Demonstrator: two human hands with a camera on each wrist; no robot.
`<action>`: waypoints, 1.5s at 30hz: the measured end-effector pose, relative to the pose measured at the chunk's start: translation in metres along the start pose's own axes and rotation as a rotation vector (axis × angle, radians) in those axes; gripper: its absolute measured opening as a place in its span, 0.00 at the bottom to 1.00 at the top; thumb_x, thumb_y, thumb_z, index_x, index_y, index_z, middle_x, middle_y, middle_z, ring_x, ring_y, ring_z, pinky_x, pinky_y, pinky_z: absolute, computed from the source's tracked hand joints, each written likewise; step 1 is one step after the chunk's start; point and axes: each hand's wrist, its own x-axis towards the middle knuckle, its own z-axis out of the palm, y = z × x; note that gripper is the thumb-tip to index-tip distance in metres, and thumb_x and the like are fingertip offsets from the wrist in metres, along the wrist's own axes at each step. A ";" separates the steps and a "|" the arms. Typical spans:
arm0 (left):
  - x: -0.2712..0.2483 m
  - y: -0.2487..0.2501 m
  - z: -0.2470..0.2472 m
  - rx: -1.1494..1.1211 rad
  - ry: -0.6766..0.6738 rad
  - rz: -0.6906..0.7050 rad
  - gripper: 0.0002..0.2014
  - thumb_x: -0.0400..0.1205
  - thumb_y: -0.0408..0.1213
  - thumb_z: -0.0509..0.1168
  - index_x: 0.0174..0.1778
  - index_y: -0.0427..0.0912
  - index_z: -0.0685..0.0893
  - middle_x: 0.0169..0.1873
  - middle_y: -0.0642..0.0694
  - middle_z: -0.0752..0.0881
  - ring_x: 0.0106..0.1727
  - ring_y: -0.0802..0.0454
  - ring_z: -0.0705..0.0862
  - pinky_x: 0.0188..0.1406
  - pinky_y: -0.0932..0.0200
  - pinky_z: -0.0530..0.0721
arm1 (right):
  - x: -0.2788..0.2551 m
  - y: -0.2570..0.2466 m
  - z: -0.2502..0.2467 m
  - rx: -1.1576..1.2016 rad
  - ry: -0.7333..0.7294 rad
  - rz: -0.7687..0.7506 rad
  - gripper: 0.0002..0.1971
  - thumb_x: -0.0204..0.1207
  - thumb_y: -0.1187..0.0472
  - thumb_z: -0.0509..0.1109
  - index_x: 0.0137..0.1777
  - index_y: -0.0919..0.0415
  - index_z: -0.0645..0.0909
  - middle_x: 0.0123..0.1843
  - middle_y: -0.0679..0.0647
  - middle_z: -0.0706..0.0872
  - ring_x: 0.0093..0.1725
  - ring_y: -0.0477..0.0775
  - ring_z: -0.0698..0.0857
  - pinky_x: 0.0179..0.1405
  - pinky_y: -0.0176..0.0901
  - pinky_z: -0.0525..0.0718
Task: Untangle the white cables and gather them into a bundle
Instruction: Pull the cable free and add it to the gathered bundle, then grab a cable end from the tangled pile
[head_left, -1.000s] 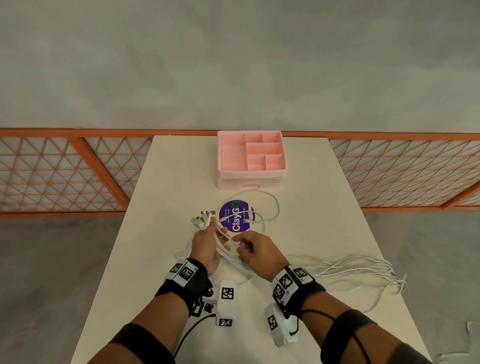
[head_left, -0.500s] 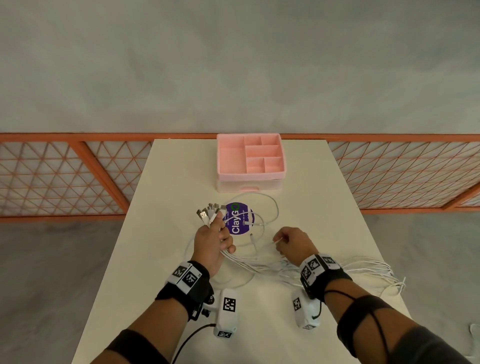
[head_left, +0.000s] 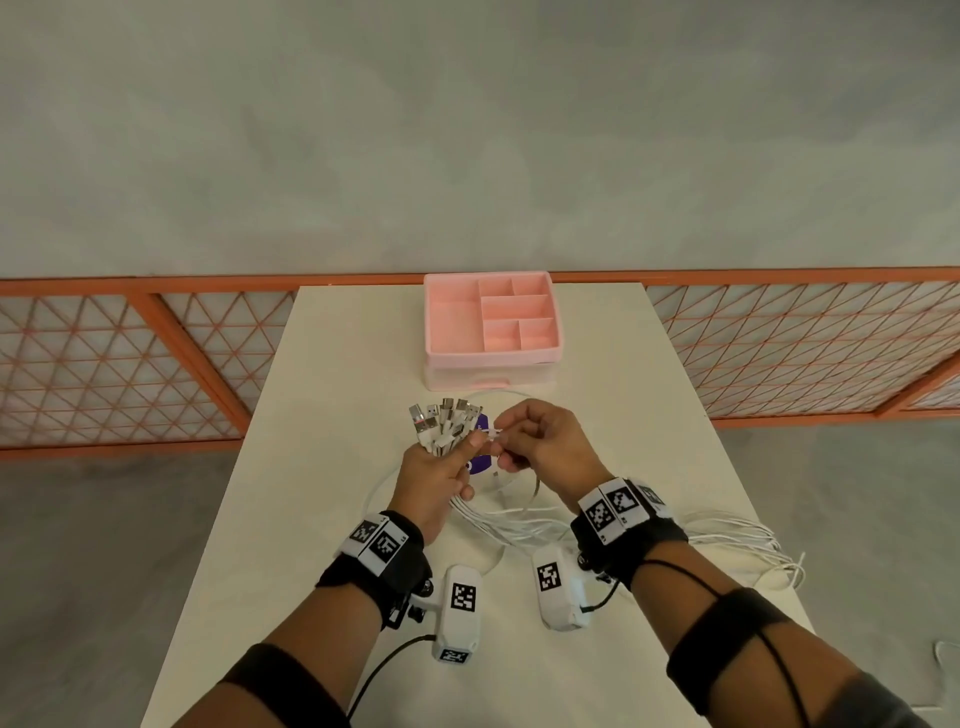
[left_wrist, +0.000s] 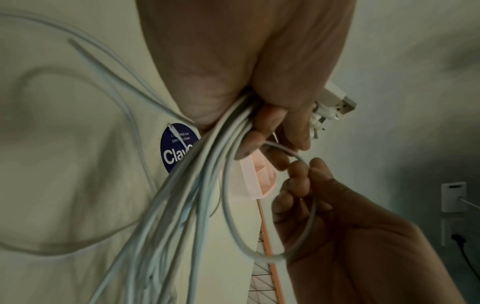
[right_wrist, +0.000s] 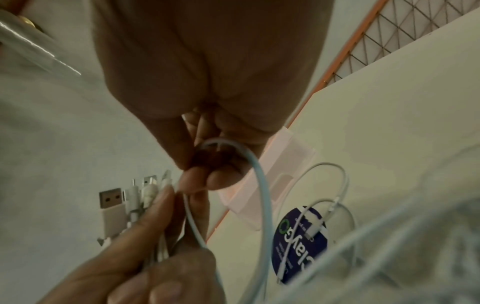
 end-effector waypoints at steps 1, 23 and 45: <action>-0.001 0.001 0.000 0.002 -0.030 -0.018 0.09 0.83 0.36 0.72 0.54 0.34 0.89 0.41 0.39 0.92 0.22 0.55 0.65 0.23 0.60 0.70 | 0.001 -0.002 0.000 -0.002 0.041 -0.021 0.08 0.78 0.80 0.64 0.49 0.70 0.81 0.34 0.63 0.87 0.27 0.53 0.83 0.31 0.42 0.85; 0.003 -0.013 -0.007 0.080 0.057 -0.105 0.06 0.78 0.31 0.76 0.49 0.36 0.90 0.37 0.39 0.88 0.21 0.54 0.65 0.20 0.61 0.71 | 0.005 0.011 -0.003 -0.881 -0.100 -0.122 0.10 0.83 0.56 0.65 0.47 0.57 0.86 0.38 0.47 0.85 0.40 0.50 0.84 0.45 0.46 0.78; 0.003 -0.007 0.008 0.108 -0.010 -0.077 0.02 0.80 0.30 0.74 0.43 0.37 0.91 0.37 0.38 0.88 0.21 0.54 0.64 0.21 0.61 0.69 | 0.000 0.009 -0.017 -1.088 -0.113 -0.215 0.12 0.83 0.51 0.66 0.52 0.58 0.87 0.48 0.53 0.89 0.49 0.54 0.85 0.55 0.52 0.80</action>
